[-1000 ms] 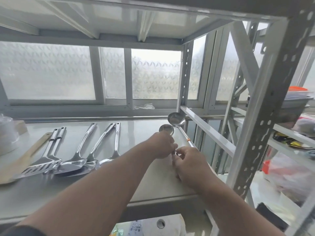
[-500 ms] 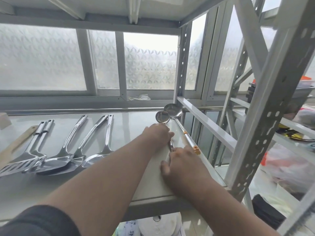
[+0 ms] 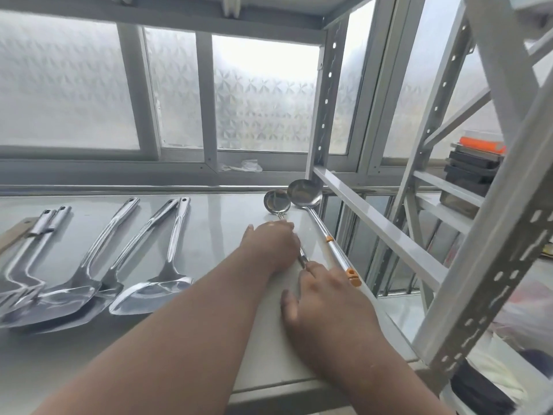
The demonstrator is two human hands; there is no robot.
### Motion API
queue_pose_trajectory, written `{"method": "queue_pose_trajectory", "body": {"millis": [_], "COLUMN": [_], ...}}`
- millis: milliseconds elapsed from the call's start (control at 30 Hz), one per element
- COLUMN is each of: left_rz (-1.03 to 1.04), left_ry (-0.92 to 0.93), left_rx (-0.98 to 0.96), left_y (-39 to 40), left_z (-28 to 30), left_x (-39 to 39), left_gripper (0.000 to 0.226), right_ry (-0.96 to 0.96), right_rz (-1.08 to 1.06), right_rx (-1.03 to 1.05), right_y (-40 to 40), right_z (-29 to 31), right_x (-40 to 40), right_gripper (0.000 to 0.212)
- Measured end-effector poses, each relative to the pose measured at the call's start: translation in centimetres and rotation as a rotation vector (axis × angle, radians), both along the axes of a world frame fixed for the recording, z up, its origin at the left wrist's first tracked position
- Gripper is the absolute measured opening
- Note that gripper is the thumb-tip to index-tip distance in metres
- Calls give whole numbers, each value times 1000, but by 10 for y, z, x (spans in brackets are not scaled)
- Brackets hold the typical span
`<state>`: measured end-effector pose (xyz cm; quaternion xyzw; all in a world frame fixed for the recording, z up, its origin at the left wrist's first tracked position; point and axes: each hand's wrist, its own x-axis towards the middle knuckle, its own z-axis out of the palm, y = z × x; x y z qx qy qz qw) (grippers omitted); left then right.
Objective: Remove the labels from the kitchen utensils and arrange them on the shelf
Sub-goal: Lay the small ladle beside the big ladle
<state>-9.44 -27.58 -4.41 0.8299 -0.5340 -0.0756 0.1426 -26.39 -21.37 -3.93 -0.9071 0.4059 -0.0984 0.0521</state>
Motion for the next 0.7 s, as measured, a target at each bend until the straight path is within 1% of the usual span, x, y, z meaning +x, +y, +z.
{"method": "queue_pose_trajectory", "body": {"millis": [167, 300, 367, 433, 500, 567, 633, 700], "left_rz": [95, 168, 182, 168, 153, 176, 203, 195], "left_ry": [-15, 16, 27, 6, -26, 19, 90, 107], "left_rx": [27, -75, -82, -36, 23, 41, 28, 26], "left_y": [2, -4, -5, -5, -9, -16, -27, -34], "left_z": [-1, 3, 5, 9, 14, 19, 20, 19], "left_x": [11, 16, 17, 16, 19, 27, 38, 44], "left_gripper": [46, 37, 38, 39, 39, 40, 39, 39], "right_ry": [86, 172, 157, 123, 87, 76, 98, 95], "right_rz": [79, 104, 109, 87, 78, 77, 90, 96], "right_rx": [8, 61, 86, 92, 106, 108, 80, 49], "right_y": [-5, -14, -18, -21, -24, -27, -31, -34], "right_z": [6, 15, 16, 16, 15, 16, 14, 12], "right_x": [4, 13, 21, 31, 40, 47, 51, 56], "right_gripper": [53, 53, 51, 57, 54, 46, 51, 53]}}
